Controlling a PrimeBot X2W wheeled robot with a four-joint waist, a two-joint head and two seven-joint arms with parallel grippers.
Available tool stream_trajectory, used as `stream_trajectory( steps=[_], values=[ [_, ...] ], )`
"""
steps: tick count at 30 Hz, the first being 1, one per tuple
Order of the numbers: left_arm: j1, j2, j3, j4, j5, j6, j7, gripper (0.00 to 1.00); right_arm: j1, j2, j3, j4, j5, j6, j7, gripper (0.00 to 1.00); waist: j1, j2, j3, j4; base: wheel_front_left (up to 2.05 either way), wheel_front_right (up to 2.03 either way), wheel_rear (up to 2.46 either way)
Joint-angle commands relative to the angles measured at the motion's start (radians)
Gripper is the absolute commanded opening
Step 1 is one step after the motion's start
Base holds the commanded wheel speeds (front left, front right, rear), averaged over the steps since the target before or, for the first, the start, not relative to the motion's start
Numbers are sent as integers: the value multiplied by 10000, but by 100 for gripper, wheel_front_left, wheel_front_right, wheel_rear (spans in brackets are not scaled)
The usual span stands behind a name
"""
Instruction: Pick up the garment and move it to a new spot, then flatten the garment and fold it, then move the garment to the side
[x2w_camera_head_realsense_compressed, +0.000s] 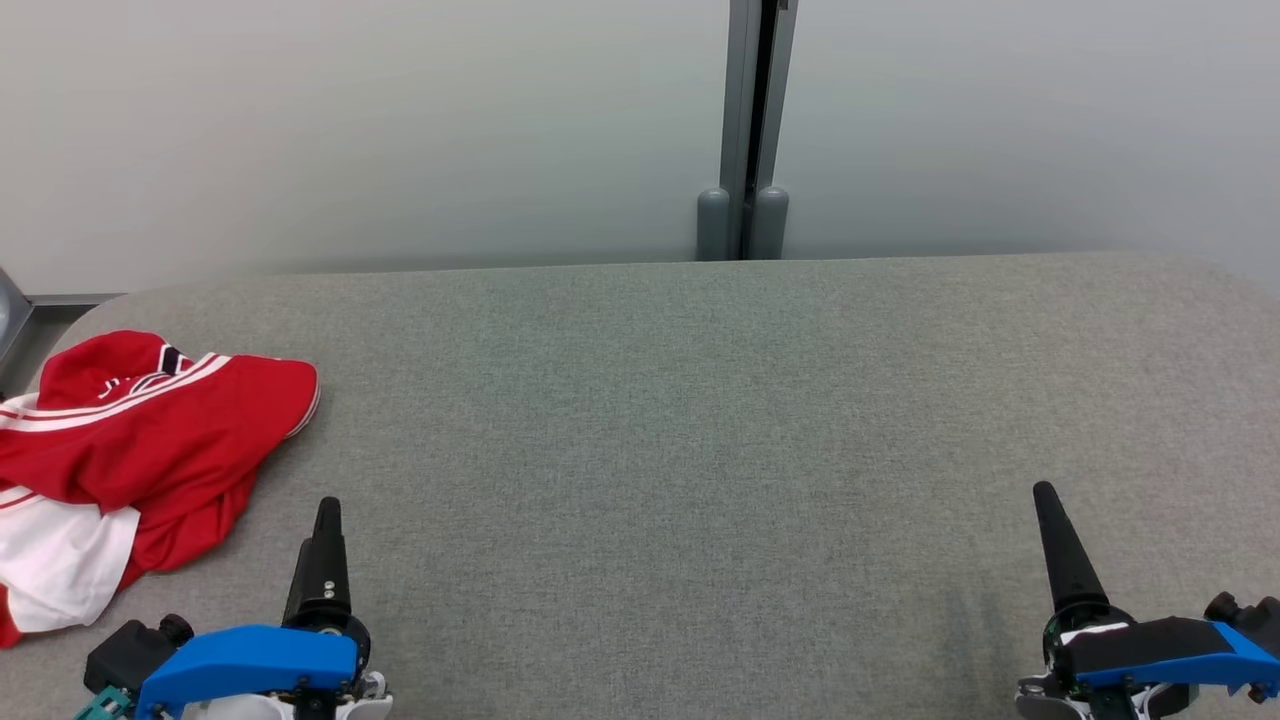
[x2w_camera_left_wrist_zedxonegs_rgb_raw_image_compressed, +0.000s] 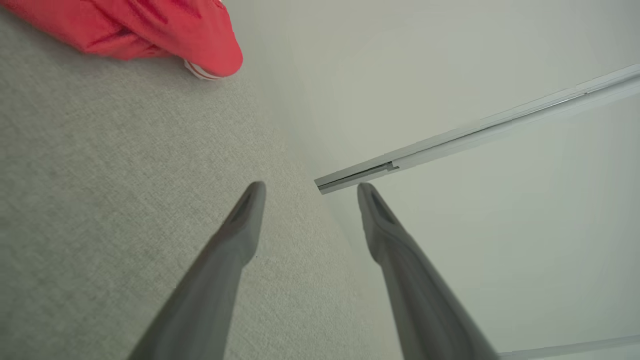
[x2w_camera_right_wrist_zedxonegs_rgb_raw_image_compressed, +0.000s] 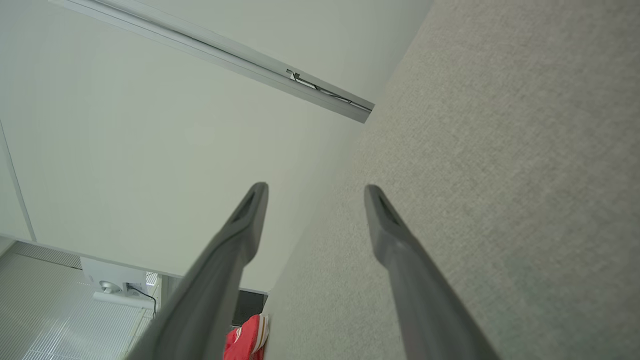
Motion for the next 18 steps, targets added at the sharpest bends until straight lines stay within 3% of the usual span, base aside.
stream_trajectory(
  steps=[1, 18],
  values=[
    [-263, 109, -118, -182, 437, 69, -104, 100, -198, -60, 40, -186, -340, 10, -104, 100, 0, 0, 3, 5, 0, 0, 0],
    [-254, 427, -896, -179, 3467, 409, -694, 100, -216, -86, 127, 53, -3268, 15, -697, 100, 0, 0, -47, 61, 0, 0, 0]
  ],
)
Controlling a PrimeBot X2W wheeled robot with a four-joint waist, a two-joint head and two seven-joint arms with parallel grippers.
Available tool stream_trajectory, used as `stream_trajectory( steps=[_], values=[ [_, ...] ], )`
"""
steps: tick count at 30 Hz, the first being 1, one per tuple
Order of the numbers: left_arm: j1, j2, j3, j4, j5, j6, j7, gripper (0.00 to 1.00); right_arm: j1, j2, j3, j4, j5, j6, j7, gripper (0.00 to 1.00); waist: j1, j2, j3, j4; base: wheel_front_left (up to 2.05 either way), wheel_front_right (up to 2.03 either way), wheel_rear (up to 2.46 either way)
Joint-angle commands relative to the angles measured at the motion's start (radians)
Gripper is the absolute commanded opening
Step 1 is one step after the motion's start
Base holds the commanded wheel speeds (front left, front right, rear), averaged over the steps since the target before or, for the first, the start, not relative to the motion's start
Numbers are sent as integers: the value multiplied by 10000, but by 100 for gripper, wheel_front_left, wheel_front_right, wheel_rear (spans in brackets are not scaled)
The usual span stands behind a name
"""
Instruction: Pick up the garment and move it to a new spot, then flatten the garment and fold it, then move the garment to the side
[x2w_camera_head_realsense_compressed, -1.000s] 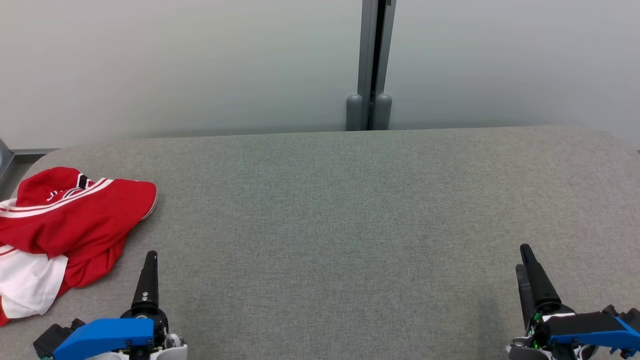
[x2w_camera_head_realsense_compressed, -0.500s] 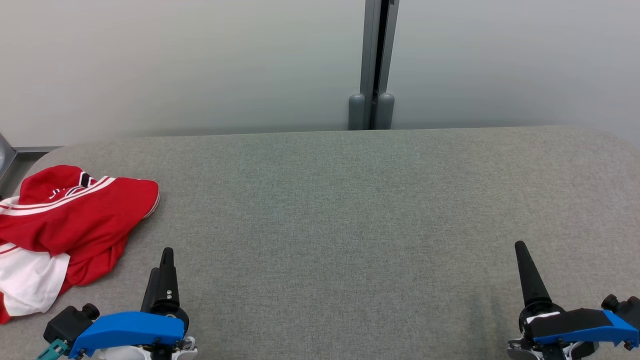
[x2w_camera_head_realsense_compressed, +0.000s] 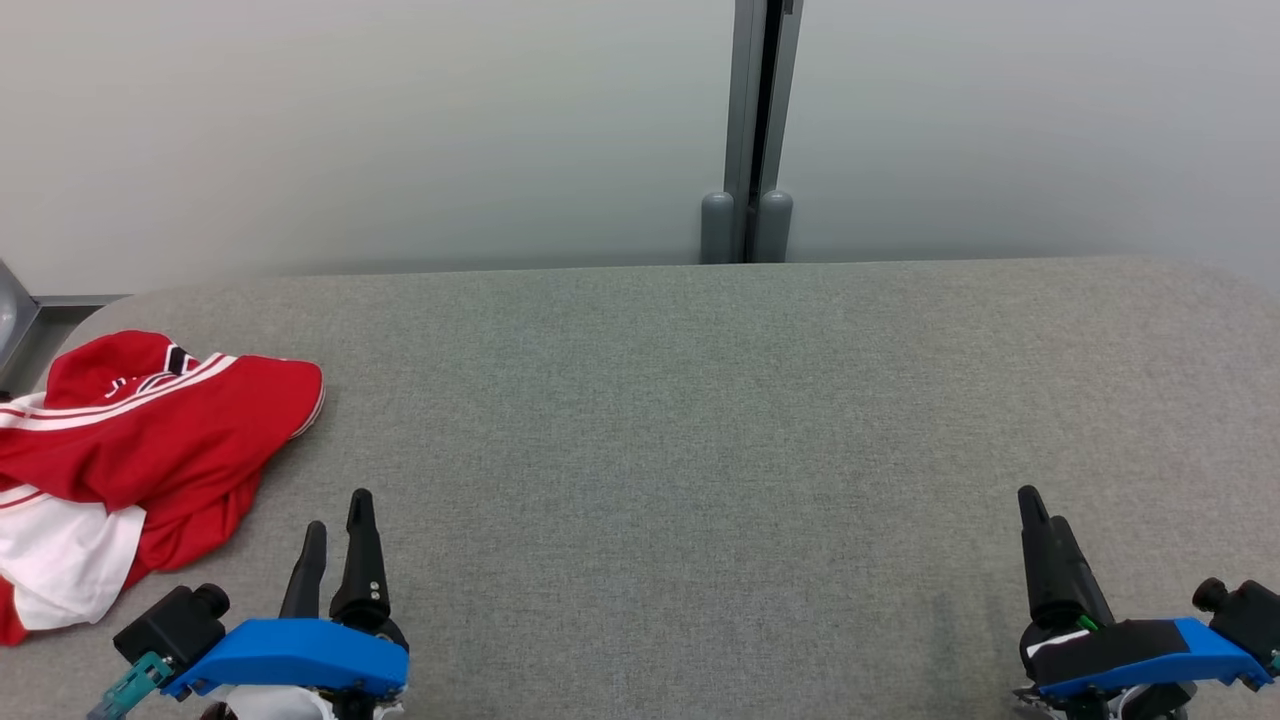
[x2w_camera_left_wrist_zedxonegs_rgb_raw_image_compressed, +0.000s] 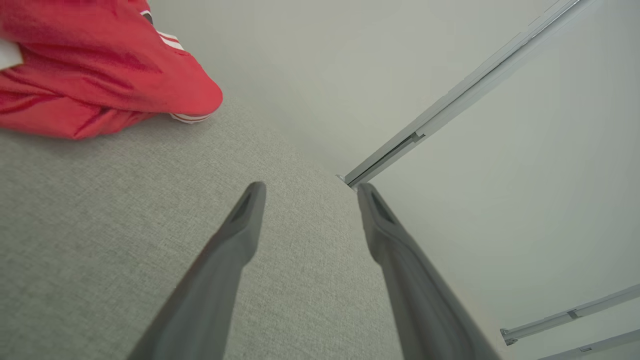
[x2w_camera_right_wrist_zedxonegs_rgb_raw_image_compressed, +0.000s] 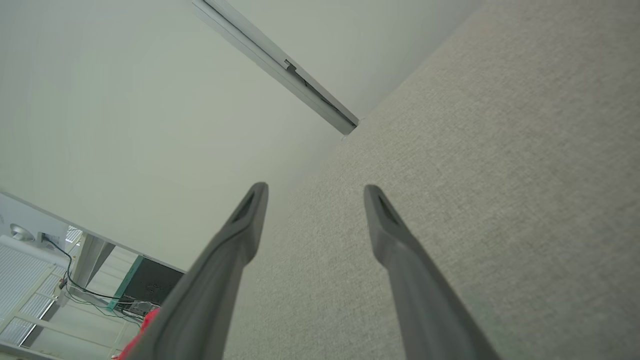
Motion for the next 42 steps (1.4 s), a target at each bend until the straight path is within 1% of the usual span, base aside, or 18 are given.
stream_trajectory(
  steps=[1, 10, 22, 30, 42],
  values=[
    [-205, 129, -93, -116, 397, 71, -108, 100, -200, -76, 33, -79, -359, 15, -120, 100, 0, 0, -4, 7, 0, 0, 0],
    [-200, 321, -451, -161, 1678, 195, -382, 100, -186, -88, 134, -29, -1551, 17, -387, 100, 0, 0, -17, 33, 0, 0, 0],
    [-215, 441, -817, -115, 2995, 294, -712, 100, -193, -102, 170, -42, -2911, 20, -648, 100, 0, 0, -18, 84, 0, 0, 0],
    [-272, 527, -1027, -11, 3767, 335, -912, 100, -109, -111, 116, -82, -3685, 21, -772, 100, 0, 0, -27, 157, 0, 0, 0],
    [-296, 640, -1218, 186, 4709, 570, -1191, 100, -89, -122, -50, 16, -4671, 24, -837, 100, 0, 0, -2, 199, 0, 0, 0]
  ],
)
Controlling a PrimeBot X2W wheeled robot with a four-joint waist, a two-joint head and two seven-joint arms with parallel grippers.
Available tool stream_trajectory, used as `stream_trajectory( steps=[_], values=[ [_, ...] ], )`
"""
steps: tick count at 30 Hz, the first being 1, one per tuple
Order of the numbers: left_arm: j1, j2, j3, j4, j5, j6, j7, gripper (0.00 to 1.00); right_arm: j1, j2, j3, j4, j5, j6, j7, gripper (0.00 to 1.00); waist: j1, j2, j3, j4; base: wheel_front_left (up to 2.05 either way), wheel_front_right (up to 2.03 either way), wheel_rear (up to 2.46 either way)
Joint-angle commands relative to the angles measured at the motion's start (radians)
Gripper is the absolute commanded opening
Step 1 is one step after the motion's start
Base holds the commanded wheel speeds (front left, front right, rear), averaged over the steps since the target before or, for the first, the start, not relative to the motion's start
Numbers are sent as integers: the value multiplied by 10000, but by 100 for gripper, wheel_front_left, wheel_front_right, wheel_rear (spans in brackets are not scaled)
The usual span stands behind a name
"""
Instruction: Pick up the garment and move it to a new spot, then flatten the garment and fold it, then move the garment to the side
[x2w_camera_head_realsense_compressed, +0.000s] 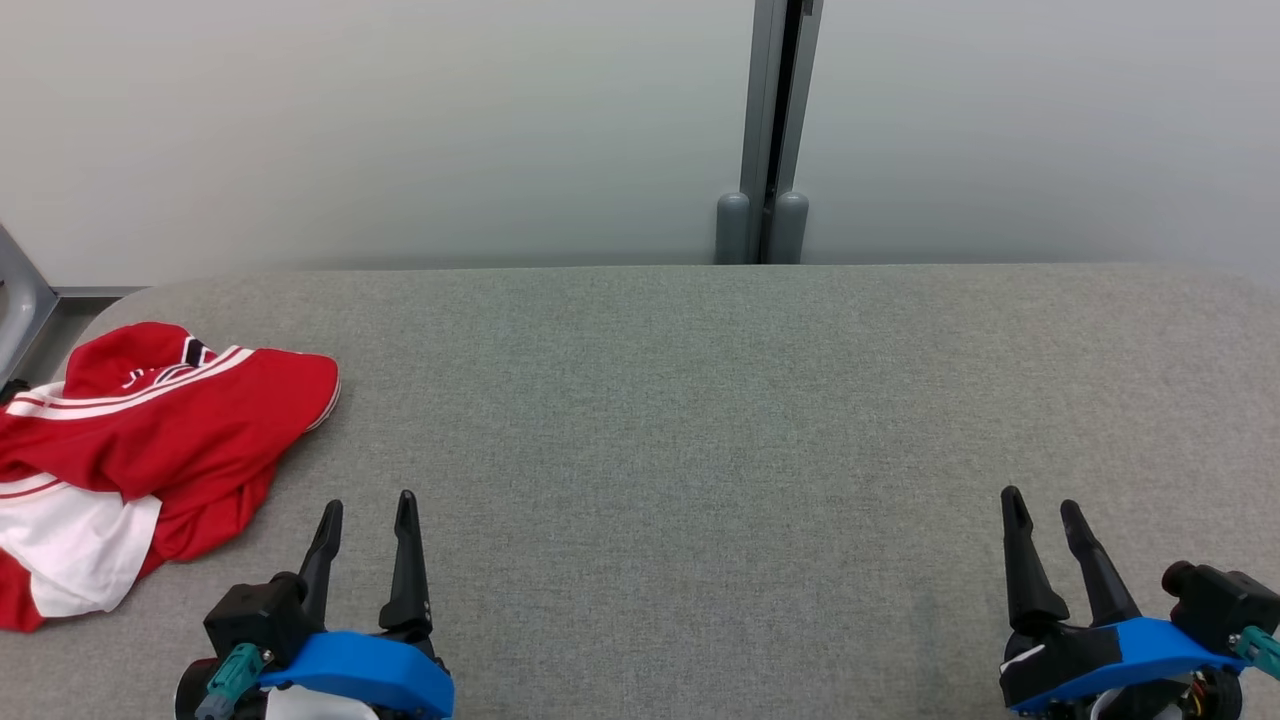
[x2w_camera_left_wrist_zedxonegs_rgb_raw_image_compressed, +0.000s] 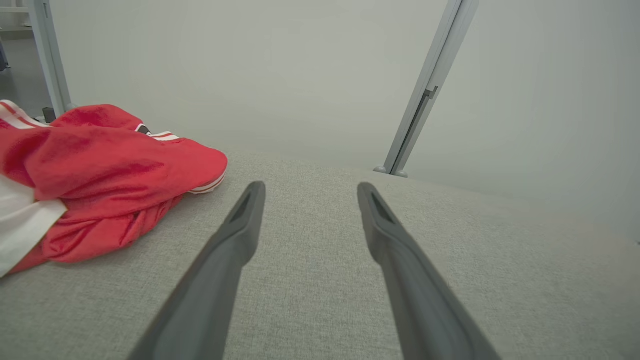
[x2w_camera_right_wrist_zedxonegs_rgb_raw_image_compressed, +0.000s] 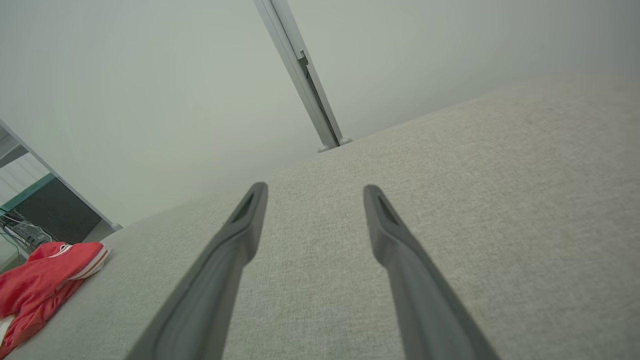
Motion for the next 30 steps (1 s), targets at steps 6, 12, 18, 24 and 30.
stream_trajectory(
  steps=[6, 12, 18, 24, 30],
  values=[
    [-196, 125, -108, 113, 515, 130, -74, 100, -66, -87, -80, 51, -688, 20, -127, 100, 0, 0, 3, -4, 0, 0, 0],
    [-138, 160, -178, 181, 810, 260, -7, 100, -25, -92, -77, 58, -1147, 22, -152, 100, 0, 0, 8, -7, 0, 0, 0],
    [-60, 195, -216, 236, 1058, 396, 101, 100, -17, -96, -134, 25, -1725, 23, -202, 100, 0, 0, 32, 5, 0, 0, 0],
    [-40, 258, -272, 212, 1341, 510, 54, 100, 6, -100, -176, -9, -2181, 23, -240, 100, 0, 0, 57, 29, 0, 0, 0],
    [-4, 268, -354, 220, 1577, 573, 21, 100, 41, -103, -162, 16, -2528, 17, -292, 100, 0, 0, 28, 48, 0, 0, 0]
  ],
)
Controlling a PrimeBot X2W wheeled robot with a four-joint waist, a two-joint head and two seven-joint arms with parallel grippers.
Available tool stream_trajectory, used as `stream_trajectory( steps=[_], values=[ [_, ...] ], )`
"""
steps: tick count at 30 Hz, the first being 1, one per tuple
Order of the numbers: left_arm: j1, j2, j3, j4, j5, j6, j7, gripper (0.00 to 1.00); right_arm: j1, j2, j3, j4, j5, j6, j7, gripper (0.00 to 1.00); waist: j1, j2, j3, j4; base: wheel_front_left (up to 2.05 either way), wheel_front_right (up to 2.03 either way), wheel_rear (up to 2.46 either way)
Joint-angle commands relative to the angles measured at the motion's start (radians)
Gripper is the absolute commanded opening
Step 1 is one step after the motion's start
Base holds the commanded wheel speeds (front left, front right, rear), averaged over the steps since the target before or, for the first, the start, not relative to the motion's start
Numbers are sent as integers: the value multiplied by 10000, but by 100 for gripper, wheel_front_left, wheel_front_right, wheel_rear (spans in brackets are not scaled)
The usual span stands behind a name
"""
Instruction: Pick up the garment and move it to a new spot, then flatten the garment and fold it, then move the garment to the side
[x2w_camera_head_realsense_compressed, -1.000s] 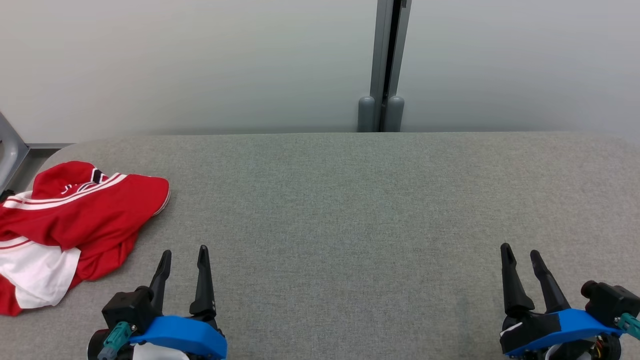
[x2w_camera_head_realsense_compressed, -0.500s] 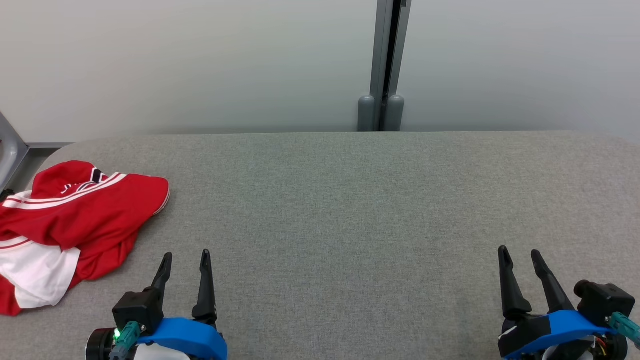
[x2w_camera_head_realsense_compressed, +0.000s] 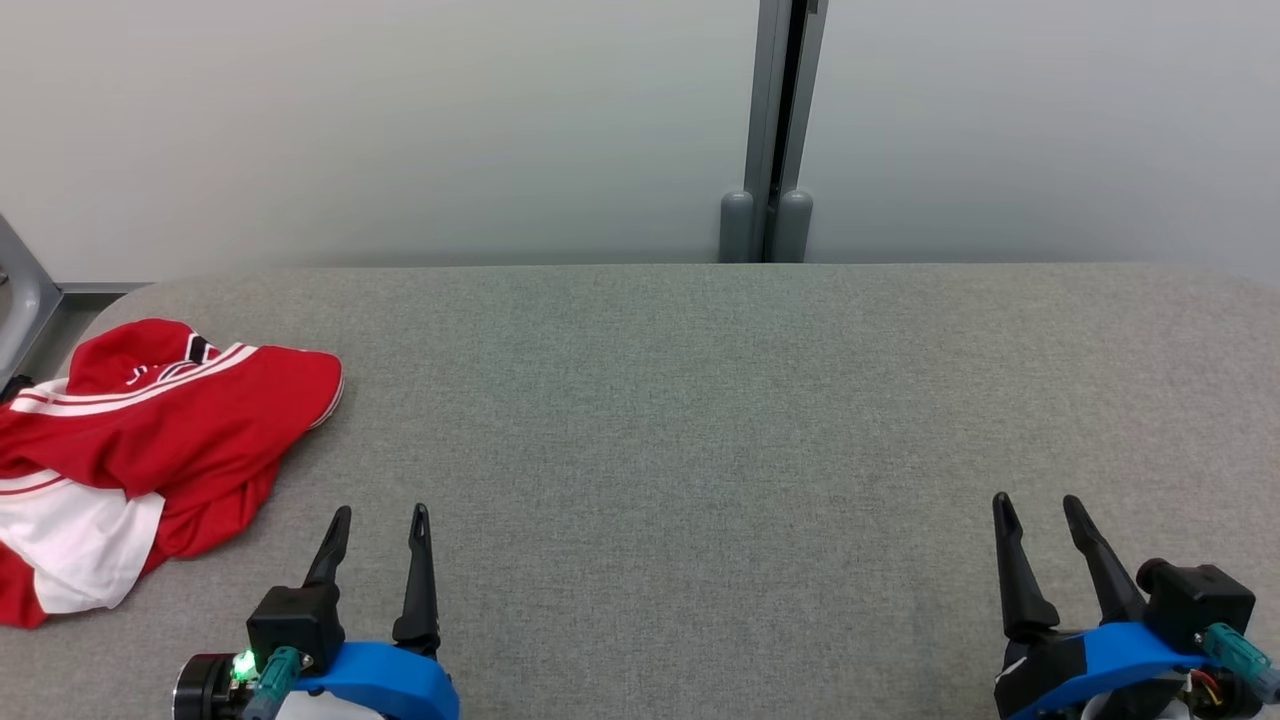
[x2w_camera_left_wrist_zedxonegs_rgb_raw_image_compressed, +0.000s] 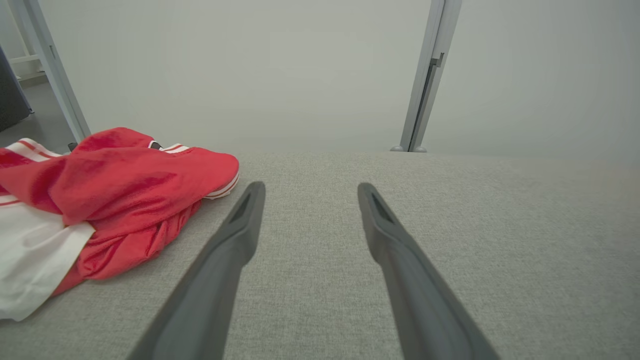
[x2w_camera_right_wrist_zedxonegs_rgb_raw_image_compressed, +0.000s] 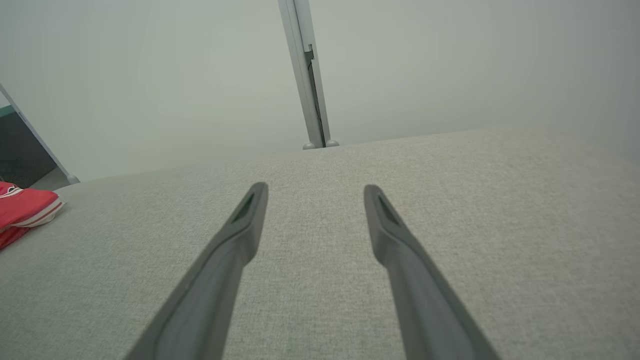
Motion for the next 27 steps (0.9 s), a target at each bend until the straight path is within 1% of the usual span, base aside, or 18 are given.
stream_trajectory(
  steps=[1, 5, 18, 22, 27],
  values=[
    [24, 56, -25, -12, 175, 76, -46, 100, 40, -75, -4, -11, -188, 4, -72, 100, 0, -1, -8, 2, 0, 0, 0],
    [38, 68, -98, -21, 264, 73, -33, 100, 70, -75, -5, -16, -394, 4, -118, 100, 0, -1, -25, 14, 0, 0, 0],
    [-16, 120, -185, -4, 66, 72, 32, 100, 87, -74, -69, 44, -287, 4, -141, 100, 0, -1, -47, 60, 0, 0, 0],
    [-71, 166, -228, 17, 165, 153, -5, 100, 221, -68, -80, 26, -287, 4, -140, 100, 0, -1, -91, 370, 0, 0, 0],
    [-107, 236, -255, -64, 160, 164, -39, 100, 285, -70, -23, 0, -321, 4, -89, 100, 0, -1, -73, 1118, 0, 0, 0]
  ],
)
